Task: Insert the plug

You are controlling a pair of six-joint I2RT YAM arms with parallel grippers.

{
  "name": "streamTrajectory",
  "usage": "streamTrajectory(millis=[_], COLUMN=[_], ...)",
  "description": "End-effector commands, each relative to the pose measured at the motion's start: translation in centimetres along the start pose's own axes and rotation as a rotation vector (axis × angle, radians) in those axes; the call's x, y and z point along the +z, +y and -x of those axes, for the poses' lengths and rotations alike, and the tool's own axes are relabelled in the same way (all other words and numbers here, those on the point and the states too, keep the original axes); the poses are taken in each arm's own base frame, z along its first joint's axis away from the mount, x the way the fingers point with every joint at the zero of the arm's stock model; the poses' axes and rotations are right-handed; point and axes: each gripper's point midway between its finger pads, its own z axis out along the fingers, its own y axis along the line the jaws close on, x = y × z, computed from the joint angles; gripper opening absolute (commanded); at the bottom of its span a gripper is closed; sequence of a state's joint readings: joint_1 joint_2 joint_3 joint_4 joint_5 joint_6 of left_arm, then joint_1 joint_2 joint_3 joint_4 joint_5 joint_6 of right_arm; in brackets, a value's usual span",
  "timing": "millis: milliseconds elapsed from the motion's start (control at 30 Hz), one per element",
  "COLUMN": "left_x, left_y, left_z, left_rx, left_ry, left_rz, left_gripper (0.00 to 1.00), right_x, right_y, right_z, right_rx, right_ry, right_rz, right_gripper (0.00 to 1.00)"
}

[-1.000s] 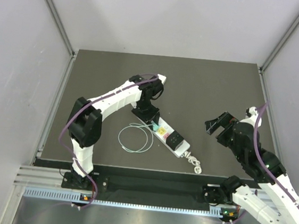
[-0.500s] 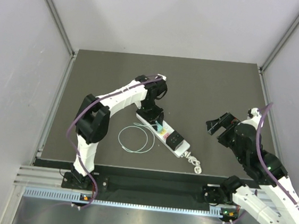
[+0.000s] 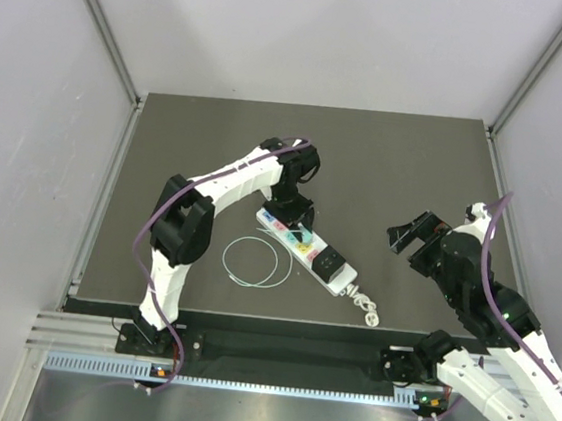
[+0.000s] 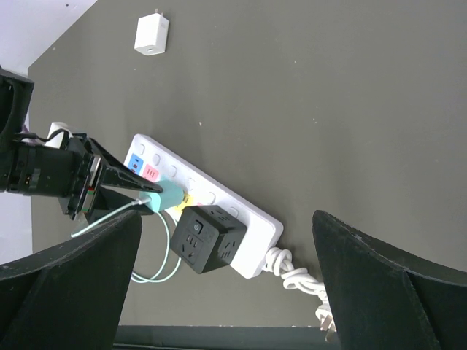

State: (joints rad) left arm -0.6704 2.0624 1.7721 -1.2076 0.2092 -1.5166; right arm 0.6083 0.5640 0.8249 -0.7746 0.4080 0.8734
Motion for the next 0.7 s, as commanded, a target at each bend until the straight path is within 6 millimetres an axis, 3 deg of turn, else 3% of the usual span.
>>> streamTrajectory(millis=[0,667], left_x=[-0.4,-0.8], left_y=[-0.4,0.6], left_z=[-0.7,-1.2], left_rx=[0.024,0.044], left_ry=[0.018,-0.002], left_rz=[-0.006,0.023], left_gripper=[0.0,0.0], right_x=[-0.1,0.1], right_y=[-0.2,-0.1], right_z=[0.6,0.1], right_rx=[-0.015,0.004], right_ry=[-0.026,-0.014], right_rz=[-0.012,0.0], right_gripper=[1.0,1.0])
